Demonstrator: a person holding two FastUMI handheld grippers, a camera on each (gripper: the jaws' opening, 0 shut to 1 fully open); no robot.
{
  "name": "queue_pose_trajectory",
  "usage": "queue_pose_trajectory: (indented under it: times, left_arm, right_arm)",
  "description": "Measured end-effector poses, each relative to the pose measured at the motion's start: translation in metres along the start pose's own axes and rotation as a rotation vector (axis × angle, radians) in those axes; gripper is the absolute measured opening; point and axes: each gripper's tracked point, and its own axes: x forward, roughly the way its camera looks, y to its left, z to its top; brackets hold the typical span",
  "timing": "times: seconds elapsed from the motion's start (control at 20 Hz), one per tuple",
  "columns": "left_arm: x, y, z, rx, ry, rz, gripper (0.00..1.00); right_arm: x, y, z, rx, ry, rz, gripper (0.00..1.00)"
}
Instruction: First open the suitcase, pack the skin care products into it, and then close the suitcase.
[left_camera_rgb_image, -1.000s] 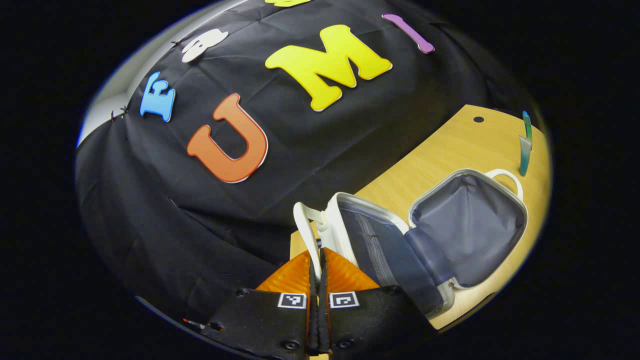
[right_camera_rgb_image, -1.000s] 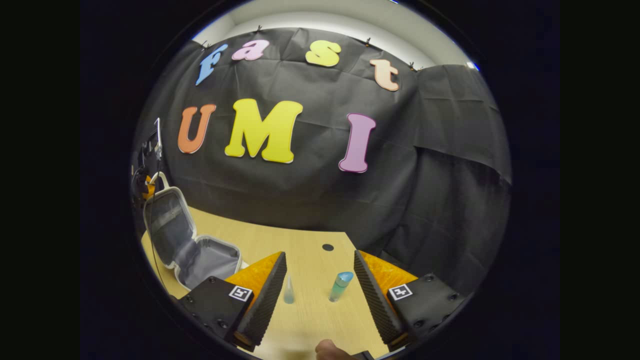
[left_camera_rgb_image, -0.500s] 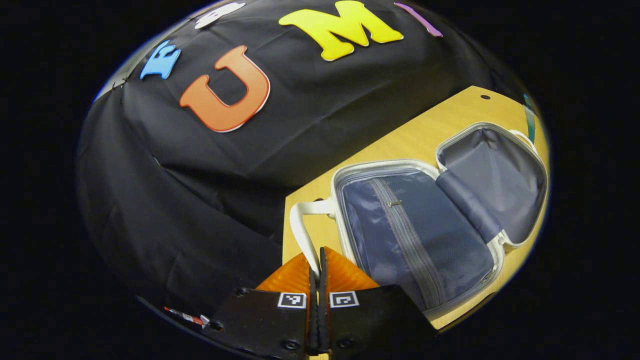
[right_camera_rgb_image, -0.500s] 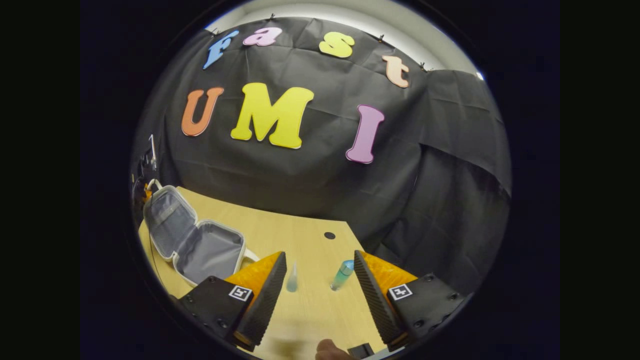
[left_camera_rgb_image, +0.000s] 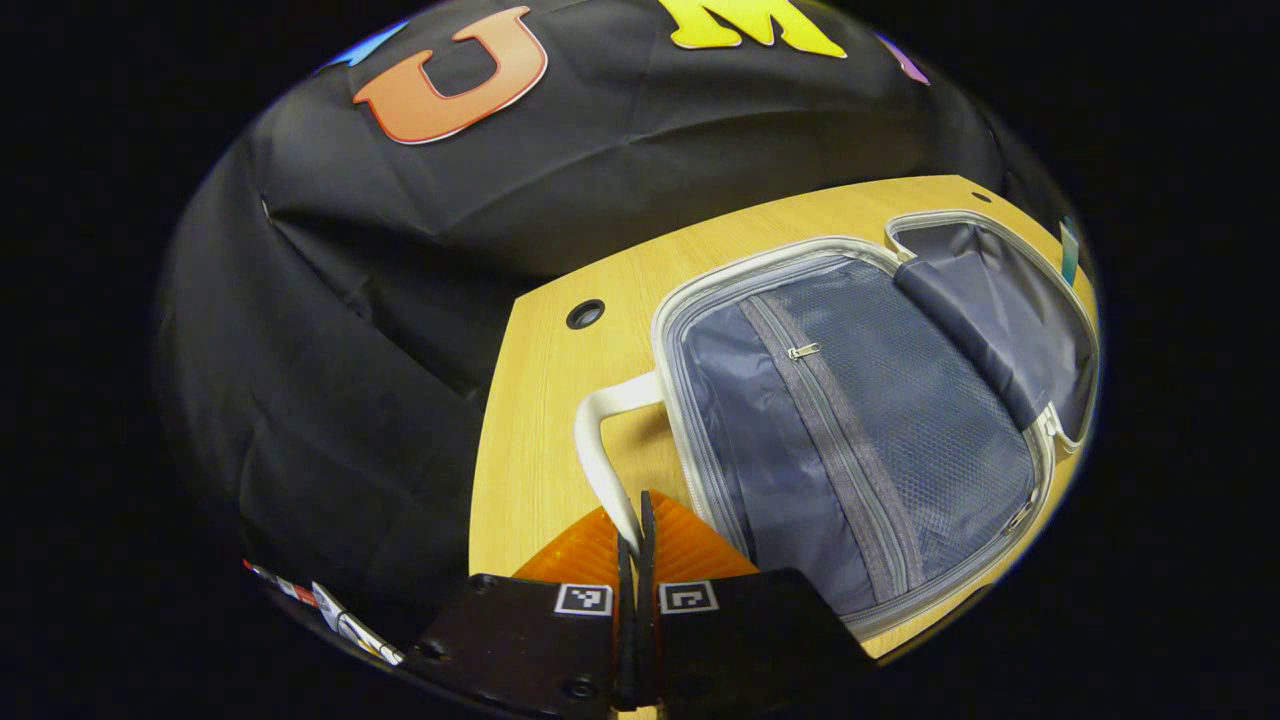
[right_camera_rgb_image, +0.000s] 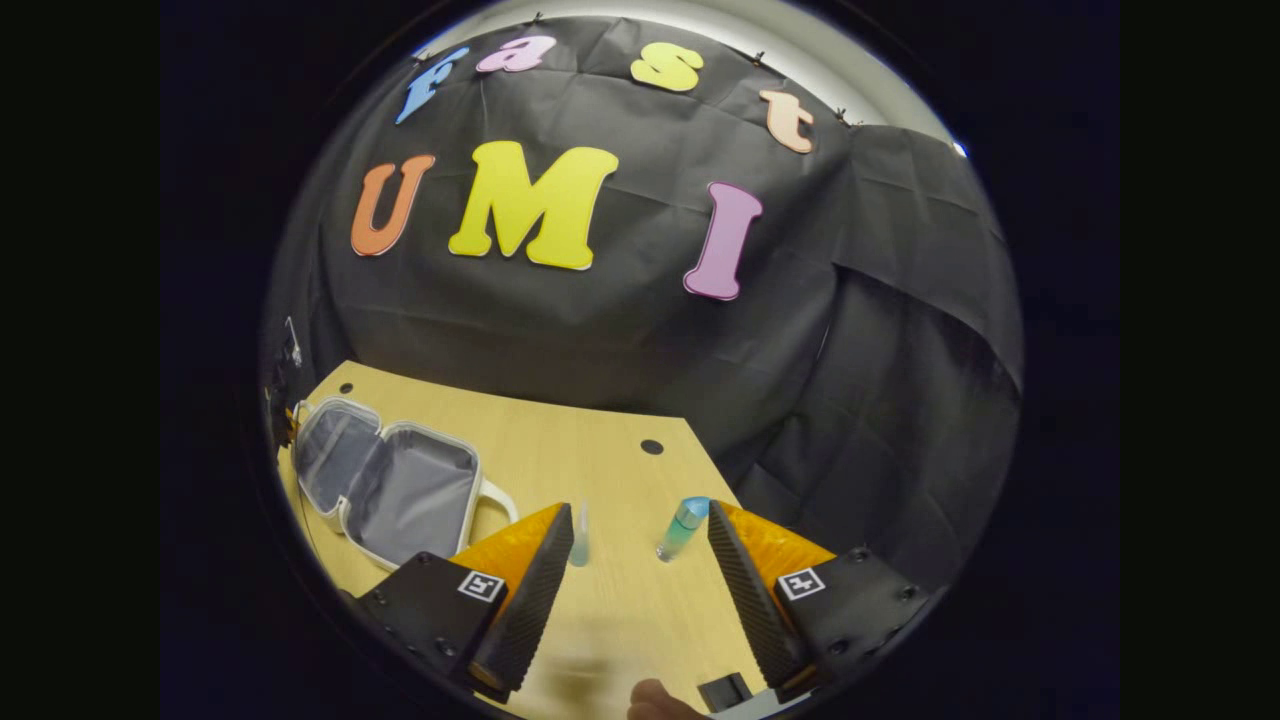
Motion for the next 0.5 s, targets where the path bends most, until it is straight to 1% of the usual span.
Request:
queue_pose_trajectory:
  times: [0.1,0.15,0.2,0.3,0.4,0.45,0.5]
  left_arm:
    - [0.002,-0.001,-0.006,-0.023,0.005,-0.019,0.05]
    - [0.002,0.000,-0.007,-0.041,0.003,-0.028,0.12]
    - [0.001,0.002,-0.008,-0.050,-0.001,-0.020,0.15]
    - [-0.004,0.020,-0.012,-0.046,0.017,0.064,0.18]
    - [-0.013,0.028,-0.008,-0.054,0.013,0.090,0.70]
    - [-0.018,0.026,-0.006,-0.052,0.012,0.096,0.80]
    - [-0.026,0.023,0.000,-0.053,-0.002,0.096,0.94]
  right_arm:
    - [0.004,0.000,-0.004,-0.006,0.017,-0.002,0.80]
    - [0.006,0.001,-0.007,-0.010,0.024,0.003,0.80]
    - [0.007,0.001,-0.010,-0.017,0.029,0.005,0.80]
    - [0.008,0.000,-0.014,-0.032,0.034,0.015,0.80]
    - [0.012,-0.004,-0.020,-0.041,0.041,0.027,0.81]
    - [0.015,-0.007,-0.026,-0.038,0.049,0.037,0.81]
    - [0.017,-0.014,-0.032,-0.031,0.057,0.045,0.80]
